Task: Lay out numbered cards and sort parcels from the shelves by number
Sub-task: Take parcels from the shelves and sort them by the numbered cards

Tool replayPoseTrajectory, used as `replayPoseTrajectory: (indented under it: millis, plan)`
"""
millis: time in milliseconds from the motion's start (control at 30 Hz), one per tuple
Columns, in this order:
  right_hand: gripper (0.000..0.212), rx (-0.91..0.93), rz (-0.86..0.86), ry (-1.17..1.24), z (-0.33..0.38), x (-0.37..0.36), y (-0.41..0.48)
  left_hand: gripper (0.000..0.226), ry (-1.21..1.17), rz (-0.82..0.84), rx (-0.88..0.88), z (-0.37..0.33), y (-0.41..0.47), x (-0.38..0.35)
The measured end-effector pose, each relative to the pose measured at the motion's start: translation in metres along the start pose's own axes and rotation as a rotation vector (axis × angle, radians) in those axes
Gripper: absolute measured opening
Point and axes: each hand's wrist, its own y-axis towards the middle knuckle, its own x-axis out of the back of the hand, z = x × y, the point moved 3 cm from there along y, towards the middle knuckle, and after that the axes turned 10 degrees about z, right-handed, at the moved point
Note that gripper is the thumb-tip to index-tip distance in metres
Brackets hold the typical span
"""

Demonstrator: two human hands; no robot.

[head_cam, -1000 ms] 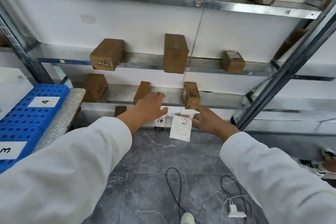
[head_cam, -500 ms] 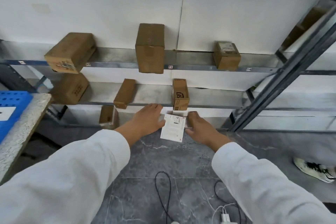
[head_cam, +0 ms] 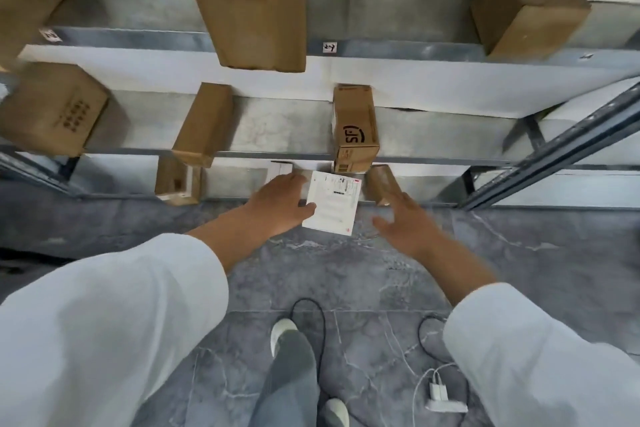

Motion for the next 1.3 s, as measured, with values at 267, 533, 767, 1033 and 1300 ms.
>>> replayPoseTrajectory:
  millis: [267, 533, 767, 1033, 1300]
  plan:
    - [0.056, -0.132, 0.228, -0.251, -0.061, -0.085, 0.135, 0.052, -0.058, 0.104, 0.088, 0.079, 0.151, -0.071]
    - [0.057, -0.219, 0.204, -0.044, -0.133, -0.155, 0.292, 0.049, -0.216, 0.159, 0.205, 0.137, 0.273, -0.176]
    - [0.047, -0.283, 0.169, 0.098, -0.228, -0.256, 0.416, 0.061, -0.213, 0.256, 0.211, 0.175, 0.389, -0.286]
    - [0.074, -0.300, 0.139, 0.445, -0.294, -0.328, 0.506, 0.021, -0.670, -0.071, 0.295, 0.239, 0.489, -0.378]
    - [0.042, -0.166, 0.041, 1.131, -0.302, -0.346, 0.528, 0.059, -1.066, -0.038, 0.276, 0.225, 0.507, -0.416]
